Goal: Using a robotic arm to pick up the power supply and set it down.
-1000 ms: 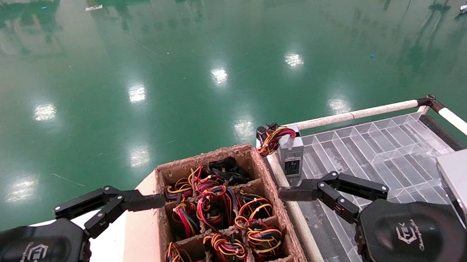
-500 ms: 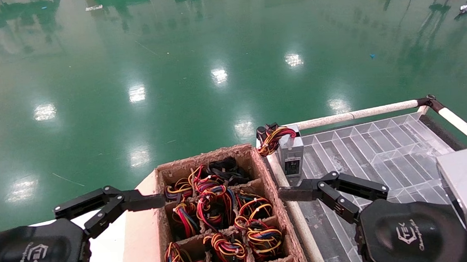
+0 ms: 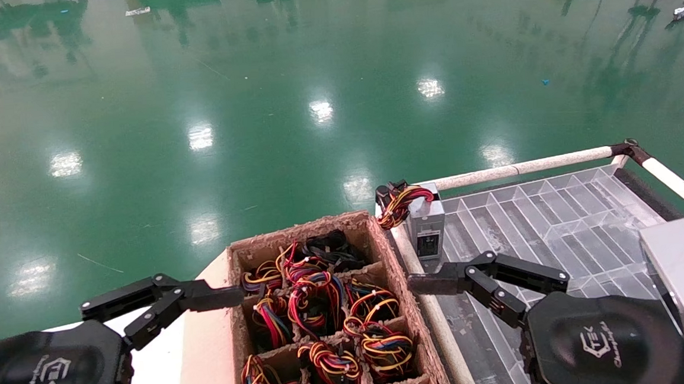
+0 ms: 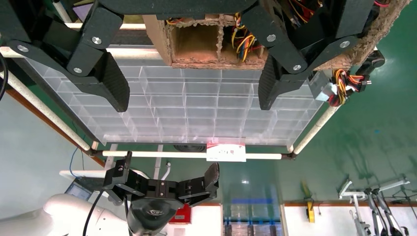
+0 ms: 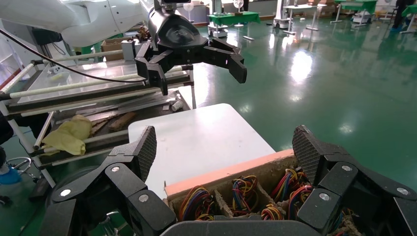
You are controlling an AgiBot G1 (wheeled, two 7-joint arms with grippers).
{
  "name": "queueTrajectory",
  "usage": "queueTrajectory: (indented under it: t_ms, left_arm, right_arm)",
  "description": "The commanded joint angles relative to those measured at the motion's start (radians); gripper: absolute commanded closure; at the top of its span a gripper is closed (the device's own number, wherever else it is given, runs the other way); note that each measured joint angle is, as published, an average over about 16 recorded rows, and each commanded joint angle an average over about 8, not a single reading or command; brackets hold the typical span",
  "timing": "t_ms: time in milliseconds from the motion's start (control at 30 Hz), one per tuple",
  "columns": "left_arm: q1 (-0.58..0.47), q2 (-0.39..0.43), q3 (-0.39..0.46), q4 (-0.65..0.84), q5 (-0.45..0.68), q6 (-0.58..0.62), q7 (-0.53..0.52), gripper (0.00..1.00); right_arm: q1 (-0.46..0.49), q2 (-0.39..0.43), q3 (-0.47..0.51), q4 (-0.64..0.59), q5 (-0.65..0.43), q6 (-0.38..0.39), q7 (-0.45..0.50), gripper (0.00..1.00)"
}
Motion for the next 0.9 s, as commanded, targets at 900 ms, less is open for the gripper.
queueTrajectory:
  t_ms: [900]
  left_arm:
    - [0.0, 0.0, 0.001, 0.001, 0.0, 0.0, 0.0, 1.0]
  right_arm:
    - [0.058, -0.013, -0.113, 0.027, -0.29, 0.055, 0.033, 0.0]
